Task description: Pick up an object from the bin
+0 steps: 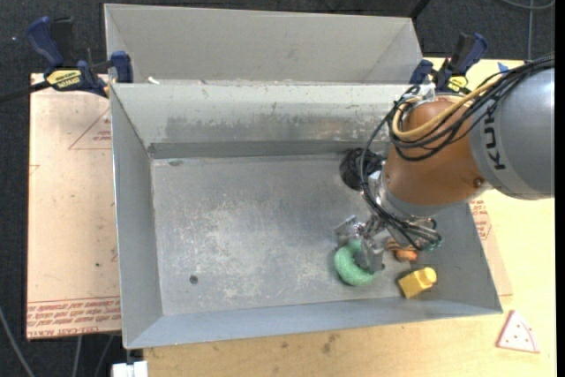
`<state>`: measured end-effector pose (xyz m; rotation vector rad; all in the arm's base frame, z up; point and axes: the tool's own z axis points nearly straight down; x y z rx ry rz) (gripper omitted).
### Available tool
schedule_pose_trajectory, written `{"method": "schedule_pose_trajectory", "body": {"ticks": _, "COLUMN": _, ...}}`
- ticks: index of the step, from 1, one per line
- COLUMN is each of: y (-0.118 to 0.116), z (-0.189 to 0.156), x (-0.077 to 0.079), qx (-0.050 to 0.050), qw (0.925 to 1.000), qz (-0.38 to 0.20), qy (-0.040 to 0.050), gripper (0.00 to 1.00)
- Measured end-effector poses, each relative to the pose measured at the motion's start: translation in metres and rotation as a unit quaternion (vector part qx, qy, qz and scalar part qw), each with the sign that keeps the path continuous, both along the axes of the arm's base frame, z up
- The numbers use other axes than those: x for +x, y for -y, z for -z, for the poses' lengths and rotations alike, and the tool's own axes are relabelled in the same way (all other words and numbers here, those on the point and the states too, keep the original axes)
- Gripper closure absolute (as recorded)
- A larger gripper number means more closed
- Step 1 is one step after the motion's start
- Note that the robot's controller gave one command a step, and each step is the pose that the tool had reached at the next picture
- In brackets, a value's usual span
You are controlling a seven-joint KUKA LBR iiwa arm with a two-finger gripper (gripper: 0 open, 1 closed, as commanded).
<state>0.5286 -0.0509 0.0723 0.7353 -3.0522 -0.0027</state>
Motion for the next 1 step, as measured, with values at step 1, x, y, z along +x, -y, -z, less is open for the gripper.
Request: {"method": "schedule_pose_trajectory", "body": {"ticks": 1, "y": 0.0000, "z": 0.0000, "x": 0.0000, "qx": 0.000, "qw": 1.0000, "qz": 0.000, "qy": 0.0001, "gripper": 1.00}}
